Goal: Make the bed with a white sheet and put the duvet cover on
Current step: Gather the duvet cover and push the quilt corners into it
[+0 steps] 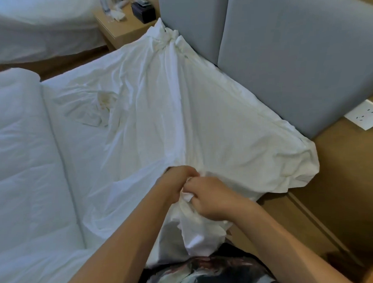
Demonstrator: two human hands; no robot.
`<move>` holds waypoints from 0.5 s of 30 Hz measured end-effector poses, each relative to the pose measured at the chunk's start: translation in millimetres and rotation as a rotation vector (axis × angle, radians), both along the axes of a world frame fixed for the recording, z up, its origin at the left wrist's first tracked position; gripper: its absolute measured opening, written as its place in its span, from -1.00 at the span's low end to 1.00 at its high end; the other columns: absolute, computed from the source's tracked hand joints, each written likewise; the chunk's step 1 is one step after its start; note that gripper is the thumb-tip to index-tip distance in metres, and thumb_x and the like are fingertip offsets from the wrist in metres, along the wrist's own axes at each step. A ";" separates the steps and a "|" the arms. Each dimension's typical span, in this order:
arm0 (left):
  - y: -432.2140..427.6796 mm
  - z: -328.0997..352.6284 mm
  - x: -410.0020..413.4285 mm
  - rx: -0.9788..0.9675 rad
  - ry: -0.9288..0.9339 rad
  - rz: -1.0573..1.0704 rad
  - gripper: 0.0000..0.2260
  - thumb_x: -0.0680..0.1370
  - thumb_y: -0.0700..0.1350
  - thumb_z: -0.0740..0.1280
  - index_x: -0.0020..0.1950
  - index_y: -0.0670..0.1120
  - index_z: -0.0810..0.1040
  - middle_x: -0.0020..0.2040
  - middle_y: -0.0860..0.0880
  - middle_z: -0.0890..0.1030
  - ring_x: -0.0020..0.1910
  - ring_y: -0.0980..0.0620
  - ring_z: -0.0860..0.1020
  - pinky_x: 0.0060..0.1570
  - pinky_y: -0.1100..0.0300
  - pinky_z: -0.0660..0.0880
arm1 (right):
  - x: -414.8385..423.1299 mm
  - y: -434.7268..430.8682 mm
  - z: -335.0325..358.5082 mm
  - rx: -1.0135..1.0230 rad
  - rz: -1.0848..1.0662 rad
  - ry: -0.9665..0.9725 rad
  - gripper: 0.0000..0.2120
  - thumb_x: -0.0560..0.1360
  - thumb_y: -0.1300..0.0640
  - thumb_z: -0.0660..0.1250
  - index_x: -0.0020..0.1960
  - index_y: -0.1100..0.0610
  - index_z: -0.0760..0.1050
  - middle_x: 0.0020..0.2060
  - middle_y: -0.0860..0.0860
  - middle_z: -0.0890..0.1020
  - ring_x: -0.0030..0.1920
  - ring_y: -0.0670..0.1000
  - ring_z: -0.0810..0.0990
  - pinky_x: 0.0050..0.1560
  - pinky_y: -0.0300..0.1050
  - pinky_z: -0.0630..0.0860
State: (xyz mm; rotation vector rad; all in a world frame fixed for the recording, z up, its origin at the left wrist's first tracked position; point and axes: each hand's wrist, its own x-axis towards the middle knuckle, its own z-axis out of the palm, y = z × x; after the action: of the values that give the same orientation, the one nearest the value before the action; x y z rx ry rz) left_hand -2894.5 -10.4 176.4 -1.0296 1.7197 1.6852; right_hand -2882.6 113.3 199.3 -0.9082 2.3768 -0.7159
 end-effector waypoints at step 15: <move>21.8 3.5 -4.0 0.253 0.112 0.221 -0.87 0.34 -0.27 0.39 -0.13 -0.18 0.62 -0.20 -0.14 0.67 -0.21 -0.12 0.65 -0.21 0.10 0.58 | -58.2 43.1 -59.8 -0.149 -0.472 0.106 -0.81 0.49 0.29 0.17 -0.08 0.21 0.56 -0.20 0.05 0.51 -0.20 0.05 0.48 -0.27 -0.14 0.31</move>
State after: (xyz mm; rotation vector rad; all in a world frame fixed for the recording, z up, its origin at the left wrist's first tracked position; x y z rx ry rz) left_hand -2898.5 11.5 179.9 -1.0534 1.4515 2.0743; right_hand -2940.8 156.4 139.4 -0.4446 2.6932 -1.0551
